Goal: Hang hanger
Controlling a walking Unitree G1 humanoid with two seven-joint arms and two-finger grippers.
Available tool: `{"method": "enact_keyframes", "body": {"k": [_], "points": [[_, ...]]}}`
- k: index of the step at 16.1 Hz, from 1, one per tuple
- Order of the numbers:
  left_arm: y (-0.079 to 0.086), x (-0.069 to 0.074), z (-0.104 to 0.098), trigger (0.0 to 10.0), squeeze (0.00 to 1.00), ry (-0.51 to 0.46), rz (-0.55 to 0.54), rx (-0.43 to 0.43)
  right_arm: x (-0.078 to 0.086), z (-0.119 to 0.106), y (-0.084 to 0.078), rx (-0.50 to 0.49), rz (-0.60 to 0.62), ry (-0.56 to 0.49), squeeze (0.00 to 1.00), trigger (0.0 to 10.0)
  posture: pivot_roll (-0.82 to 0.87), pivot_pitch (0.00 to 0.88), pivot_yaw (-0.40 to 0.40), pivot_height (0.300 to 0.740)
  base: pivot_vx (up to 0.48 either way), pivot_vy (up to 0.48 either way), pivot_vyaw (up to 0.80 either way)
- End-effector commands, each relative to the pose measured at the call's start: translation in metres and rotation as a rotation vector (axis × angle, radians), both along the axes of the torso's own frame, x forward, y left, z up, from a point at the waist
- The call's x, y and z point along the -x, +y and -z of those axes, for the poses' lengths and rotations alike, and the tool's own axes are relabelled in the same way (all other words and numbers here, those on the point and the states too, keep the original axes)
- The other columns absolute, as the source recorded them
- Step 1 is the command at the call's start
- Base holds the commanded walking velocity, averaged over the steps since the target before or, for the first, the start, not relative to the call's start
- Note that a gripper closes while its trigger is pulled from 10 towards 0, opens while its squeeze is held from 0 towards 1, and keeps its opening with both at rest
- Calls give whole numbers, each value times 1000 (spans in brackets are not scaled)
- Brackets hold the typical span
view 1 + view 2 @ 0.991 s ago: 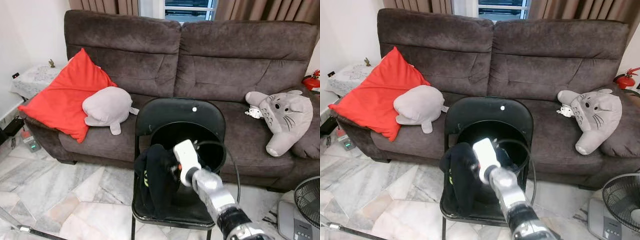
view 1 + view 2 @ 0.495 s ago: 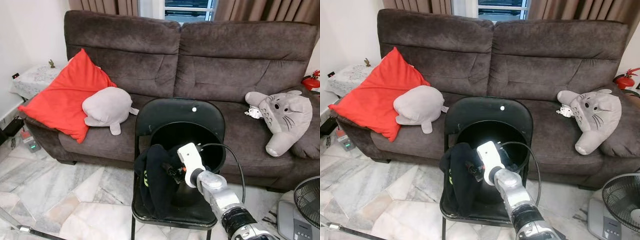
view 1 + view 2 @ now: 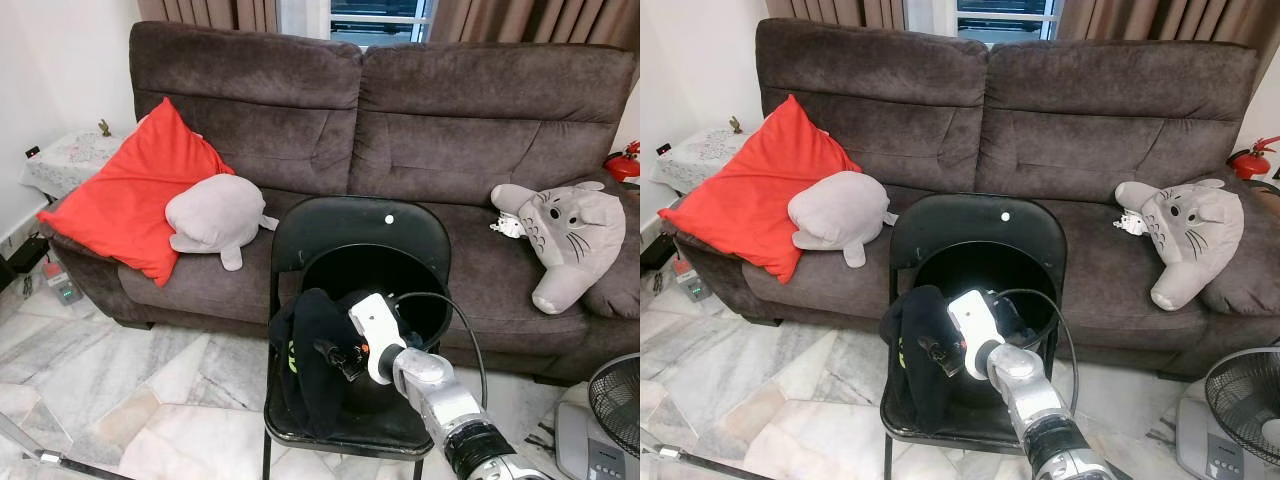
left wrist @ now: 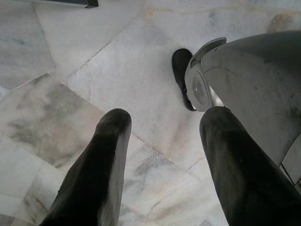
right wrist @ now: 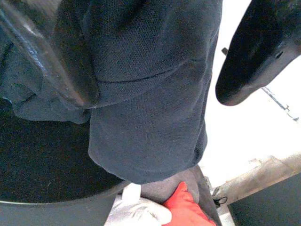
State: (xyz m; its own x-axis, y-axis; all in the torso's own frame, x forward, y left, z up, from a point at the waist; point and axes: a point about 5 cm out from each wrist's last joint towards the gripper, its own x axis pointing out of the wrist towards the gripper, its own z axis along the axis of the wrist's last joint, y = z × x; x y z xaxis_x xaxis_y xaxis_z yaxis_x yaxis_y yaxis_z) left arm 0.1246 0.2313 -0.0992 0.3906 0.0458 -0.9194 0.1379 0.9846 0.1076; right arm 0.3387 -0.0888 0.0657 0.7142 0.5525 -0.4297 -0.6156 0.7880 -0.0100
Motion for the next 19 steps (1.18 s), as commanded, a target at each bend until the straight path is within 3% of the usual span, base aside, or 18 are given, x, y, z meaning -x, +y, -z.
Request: {"method": "enact_keyframes", "body": {"k": [1, 8, 10, 11, 12, 19], "points": [[4, 5, 1, 10000, 0, 21, 6, -11, -2, 0, -2, -29, 29, 33, 0, 10000, 56, 0, 11, 740, 0, 0, 0], [5, 6, 1, 10000, 0, 23, -13, -9, 1, 7, 2, -19, 9, 96, 0, 10000, 81, 0, 3, 740, 0, 0, 0], [5, 6, 1, 10000, 0, 24, -16, -9, 0, 8, 1, -5, 11, 93, 0, 4275, 81, 0, 3, 740, 0, 0, 0], [5, 7, 1, 10000, 0, 24, -16, -8, 0, 8, 1, -4, 12, 93, 0, 4275, 81, 0, 3, 740, 0, 0, 0], [5, 6, 1, 10000, 0, 23, -17, -8, 0, 8, 0, 0, 14, 94, 0, 0, 81, 0, 2, 740, 0, 0, 0], [4, 6, 1, 10000, 0, 24, -17, 3, 2, 12, -5, 4, 33, 108, 0, 0, 81, 0, 3, 740, 0, 0, 0]]}}
